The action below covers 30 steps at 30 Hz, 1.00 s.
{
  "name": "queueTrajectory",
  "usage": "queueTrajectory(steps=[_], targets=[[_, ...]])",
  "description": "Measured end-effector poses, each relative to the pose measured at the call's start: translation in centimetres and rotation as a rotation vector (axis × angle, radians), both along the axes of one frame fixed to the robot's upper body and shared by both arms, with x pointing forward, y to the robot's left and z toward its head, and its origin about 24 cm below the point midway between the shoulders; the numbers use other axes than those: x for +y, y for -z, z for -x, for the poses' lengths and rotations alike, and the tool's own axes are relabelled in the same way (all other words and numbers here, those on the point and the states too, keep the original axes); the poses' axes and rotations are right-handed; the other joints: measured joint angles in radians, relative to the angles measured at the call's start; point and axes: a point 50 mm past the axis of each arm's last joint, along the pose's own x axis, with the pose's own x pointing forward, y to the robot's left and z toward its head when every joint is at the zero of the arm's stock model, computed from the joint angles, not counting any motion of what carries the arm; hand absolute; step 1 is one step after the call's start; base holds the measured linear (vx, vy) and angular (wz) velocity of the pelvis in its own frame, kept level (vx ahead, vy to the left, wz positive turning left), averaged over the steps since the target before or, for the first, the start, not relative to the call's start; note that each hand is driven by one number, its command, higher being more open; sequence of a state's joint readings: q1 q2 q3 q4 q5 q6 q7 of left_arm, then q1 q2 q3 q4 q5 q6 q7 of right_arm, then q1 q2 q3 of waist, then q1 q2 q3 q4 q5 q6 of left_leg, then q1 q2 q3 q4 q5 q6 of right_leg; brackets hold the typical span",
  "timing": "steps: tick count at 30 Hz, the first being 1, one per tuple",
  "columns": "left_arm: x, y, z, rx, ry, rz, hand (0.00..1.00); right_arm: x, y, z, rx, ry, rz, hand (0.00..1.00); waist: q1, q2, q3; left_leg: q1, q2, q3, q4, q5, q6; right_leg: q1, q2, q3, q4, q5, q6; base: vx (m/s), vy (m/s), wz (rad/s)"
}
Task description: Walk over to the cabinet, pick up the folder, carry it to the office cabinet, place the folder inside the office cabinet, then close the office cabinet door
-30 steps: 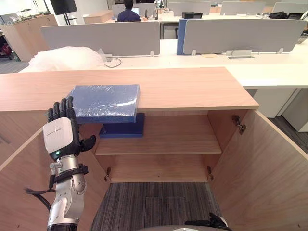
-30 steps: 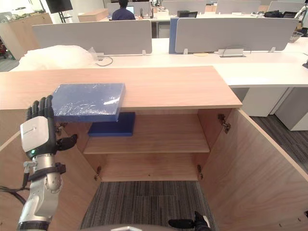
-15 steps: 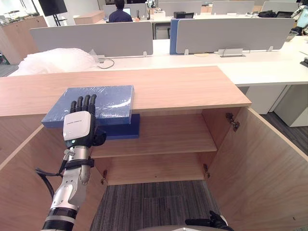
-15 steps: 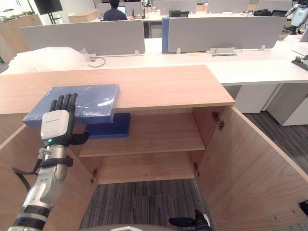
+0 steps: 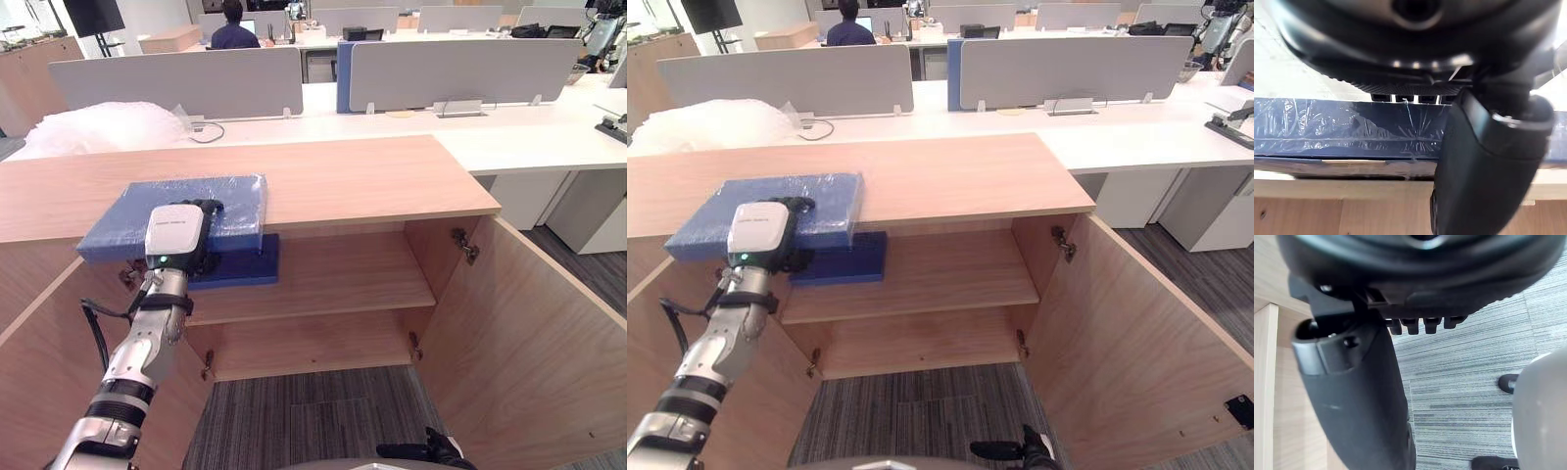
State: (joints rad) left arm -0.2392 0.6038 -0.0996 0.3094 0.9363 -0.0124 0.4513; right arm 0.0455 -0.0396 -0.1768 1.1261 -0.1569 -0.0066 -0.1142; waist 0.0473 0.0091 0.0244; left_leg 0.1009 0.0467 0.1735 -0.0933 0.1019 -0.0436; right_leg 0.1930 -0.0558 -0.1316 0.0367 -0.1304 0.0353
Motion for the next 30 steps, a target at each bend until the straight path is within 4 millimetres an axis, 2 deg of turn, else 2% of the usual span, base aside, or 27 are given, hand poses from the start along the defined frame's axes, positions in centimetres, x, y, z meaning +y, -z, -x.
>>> queueTrajectory(steps=[3, 8, 12, 13, 14, 15, 17, 18, 20, 21, 23, 26, 27, 30], targets=[[-0.3, -1.5, -1.0, -0.057, 0.015, -0.018, 0.0, -0.1, 0.0, 0.1, 0.003, 0.0, 0.001, 1.0, 0.0, 0.003, -0.008, 0.001, 0.0, 0.0, 0.0, 0.0, 0.0, 0.0, 0.0, 0.0, 0.0, 0.001, 0.0, 0.0, 0.0, 0.0], [-0.7, -2.4, -1.9, -0.075, 0.038, -0.101, 0.0, -0.1, 0.0, 0.2, 0.002, 0.002, 0.002, 1.0, -0.007, 0.005, -0.015, 0.003, 0.0, 0.003, 0.0, 0.0, 0.0, 0.0, -0.001, 0.003, -0.001, 0.002, 0.0, -0.02, 0.003, -0.02], [-1.0, -2.8, -2.1, -0.089, 0.045, -0.098, 0.0, -0.2, 0.0, 0.3, 0.005, 0.006, 0.001, 1.0, -0.007, 0.0, -0.018, 0.003, -0.001, 0.003, 0.0, 0.0, 0.0, 0.0, -0.002, 0.002, -0.001, 0.002, 0.0, 0.0, 0.0, 0.0], [-1.6, -3.0, -1.9, -0.103, 0.054, -0.074, 0.0, -0.2, 0.1, 0.3, 0.008, 0.012, 0.001, 1.0, -0.006, -0.002, -0.018, 0.0, -0.003, -0.001, 0.0, 0.0, 0.0, 0.0, -0.002, 0.0, -0.002, 0.002, 0.0, -0.01, 0.0, 0.08], [-2.7, -3.3, -0.9, -0.131, 0.079, 0.011, 0.0, -0.4, 0.1, 0.4, 0.008, 0.029, 0.002, 1.0, -0.006, -0.002, -0.018, -0.005, -0.006, -0.009, 0.0, 0.0, 0.0, -0.003, -0.006, -0.005, -0.004, 0.002, 0.0, 0.0, 0.0, 0.09], [-3.0, -3.3, -0.6, -0.141, 0.087, 0.033, 0.0, -0.4, 0.1, 0.4, 0.008, 0.032, 0.002, 1.0, -0.006, -0.002, -0.018, -0.008, -0.007, -0.012, 0.0, 0.0, 0.0, -0.004, -0.007, -0.006, -0.005, 0.002, 0.0, 0.0, 0.004, 0.11], [-5.9, -4.3, 2.7, -0.259, 0.188, 0.268, 0.0, -0.6, 0.1, 0.7, 0.019, 0.044, 0.002, 1.0, -0.002, -0.007, -0.021, -0.026, -0.011, -0.018, 0.005, 0.001, 0.001, -0.017, -0.014, -0.007, -0.009, 0.006, 0.006, 0.02, 0.024, 0.04], [-6.5, -4.7, 3.5, -0.291, 0.226, 0.338, 0.0, -0.5, 0.2, 0.7, 0.024, 0.048, 0.0, 1.0, 0.0, -0.01, -0.023, -0.029, -0.012, -0.019, 0.005, 0.001, 0.001, -0.018, -0.015, -0.007, -0.01, 0.007, 0.006, 0.0, 0.0, 0.0], [-8.0, -6.2, 6.4, -0.386, 0.366, 0.632, 0.0, -0.4, 0.2, 0.9, 0.024, 0.081, -0.018, 1.0, 0.0, -0.016, -0.029, -0.03, -0.012, -0.027, 0.005, 0.002, 0.002, -0.018, -0.013, -0.002, -0.014, 0.01, 0.006, 0.02, -0.005, -0.05], [-8.1, -6.3, 7.0, -0.399, 0.39, 0.702, 0.0, -0.4, 0.2, 0.9, 0.019, 0.095, -0.025, 1.0, 0.0, -0.015, -0.031, -0.03, -0.011, -0.027, 0.005, 0.002, 0.002, -0.019, -0.011, 0.0, -0.014, 0.01, 0.006, 0.0, -0.013, -0.1], [-8.1, -6.2, 8.8, -0.405, 0.451, 0.971, 0.0, -0.4, -0.2, 0.7, -0.04, 0.142, -0.042, 1.0, -0.003, -0.008, -0.034, -0.032, -0.006, -0.029, 0.005, 0.001, 0.002, -0.025, -0.008, 0.007, -0.011, 0.014, 0.003, -0.03, -0.01, -0.09], [-6.8, -5.6, 10.0, -0.375, 0.478, 1.203, 0.0, -0.4, -1.6, -0.7, -0.178, 0.196, -0.051, 1.0, -0.012, -0.001, -0.031, -0.038, 0.003, -0.029, 0.005, 0.001, 0.002, -0.04, -0.002, 0.012, -0.002, 0.015, 0.002, -0.07, -0.008, -0.06], [-5.8, -5.2, 10.6, -0.357, 0.486, 1.326, 0.0, -0.5, -2.6, -1.7, -0.259, 0.213, -0.05, 1.0, -0.017, 0.0, -0.029, -0.039, 0.005, -0.029, 0.005, 0.001, 0.002, -0.042, -0.001, 0.013, -0.001, 0.015, 0.001, -0.07, -0.002, -0.03], [-4.1, -4.8, 11.8, -0.369, 0.518, 1.543, 0.0, -0.5, -5.3, -4.2, -0.443, 0.235, -0.058, 1.0, -0.021, -0.011, -0.025, -0.046, 0.007, -0.03, 0.002, -0.001, 0.004, -0.052, 0.001, 0.015, 0.002, 0.014, 0.001, -0.07, 0.007, -0.02]])
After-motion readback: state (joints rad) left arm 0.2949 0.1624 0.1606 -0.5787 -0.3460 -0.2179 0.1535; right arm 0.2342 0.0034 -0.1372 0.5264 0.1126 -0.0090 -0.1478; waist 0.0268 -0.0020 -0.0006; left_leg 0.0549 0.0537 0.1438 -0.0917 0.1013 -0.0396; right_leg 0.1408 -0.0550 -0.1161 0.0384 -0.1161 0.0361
